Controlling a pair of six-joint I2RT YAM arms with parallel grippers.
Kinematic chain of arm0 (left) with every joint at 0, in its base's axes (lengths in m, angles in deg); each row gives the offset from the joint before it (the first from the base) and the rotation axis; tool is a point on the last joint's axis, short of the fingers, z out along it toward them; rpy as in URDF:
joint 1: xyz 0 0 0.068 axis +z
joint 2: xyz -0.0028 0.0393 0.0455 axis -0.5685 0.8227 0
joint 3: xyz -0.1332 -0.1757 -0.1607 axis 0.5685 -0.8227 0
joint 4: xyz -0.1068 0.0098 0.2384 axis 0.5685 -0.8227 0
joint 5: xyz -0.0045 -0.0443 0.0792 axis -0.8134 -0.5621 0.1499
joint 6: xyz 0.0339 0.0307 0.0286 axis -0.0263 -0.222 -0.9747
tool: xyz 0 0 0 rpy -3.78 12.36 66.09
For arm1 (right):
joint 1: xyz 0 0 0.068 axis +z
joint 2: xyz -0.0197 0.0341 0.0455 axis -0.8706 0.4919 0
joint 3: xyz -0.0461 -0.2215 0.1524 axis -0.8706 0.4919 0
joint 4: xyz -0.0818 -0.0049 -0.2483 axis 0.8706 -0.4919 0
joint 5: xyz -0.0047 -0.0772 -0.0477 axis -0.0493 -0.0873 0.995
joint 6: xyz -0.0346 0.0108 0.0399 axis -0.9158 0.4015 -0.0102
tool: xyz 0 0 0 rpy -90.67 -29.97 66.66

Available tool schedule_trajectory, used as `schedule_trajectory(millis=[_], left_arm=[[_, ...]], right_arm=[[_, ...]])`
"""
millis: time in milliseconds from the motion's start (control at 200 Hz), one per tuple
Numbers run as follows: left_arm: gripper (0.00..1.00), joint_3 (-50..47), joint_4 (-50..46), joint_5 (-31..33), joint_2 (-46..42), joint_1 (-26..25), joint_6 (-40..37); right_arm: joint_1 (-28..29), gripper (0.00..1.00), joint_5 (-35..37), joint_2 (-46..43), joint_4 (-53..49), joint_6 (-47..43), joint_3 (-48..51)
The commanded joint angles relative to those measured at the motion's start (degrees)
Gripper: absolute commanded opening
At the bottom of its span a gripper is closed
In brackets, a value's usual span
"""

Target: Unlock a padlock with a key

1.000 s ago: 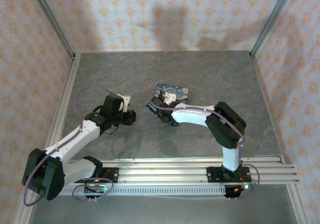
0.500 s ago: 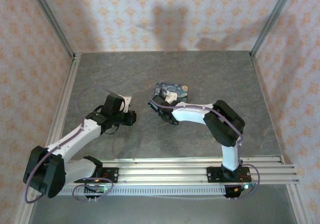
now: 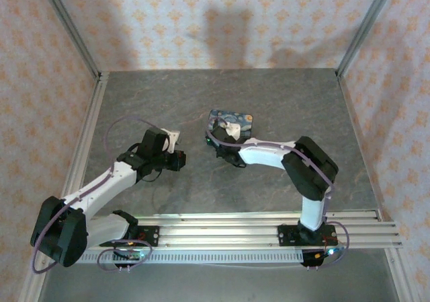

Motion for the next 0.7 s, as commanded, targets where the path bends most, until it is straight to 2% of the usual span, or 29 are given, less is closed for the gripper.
schedule_trajectory(millis=[0,370,696], left_arm=[[0.00,-1.4,3.0,-1.4,-1.2,-0.7,-0.8],[0.00,-7.0,20.1,-11.5,0.3,-4.5,0.3],[0.00,-11.4,37.4,-15.4,6.6,-4.5,3.0]], right_arm=[[-1.0,0.00,-5.9,-4.5,0.2,-4.6,0.5],[-5.8,0.00,-24.6,-9.4,1.5,-1.1,2.5],[-9.9,0.00,-37.9,-10.1,1.8,0.6,2.9]])
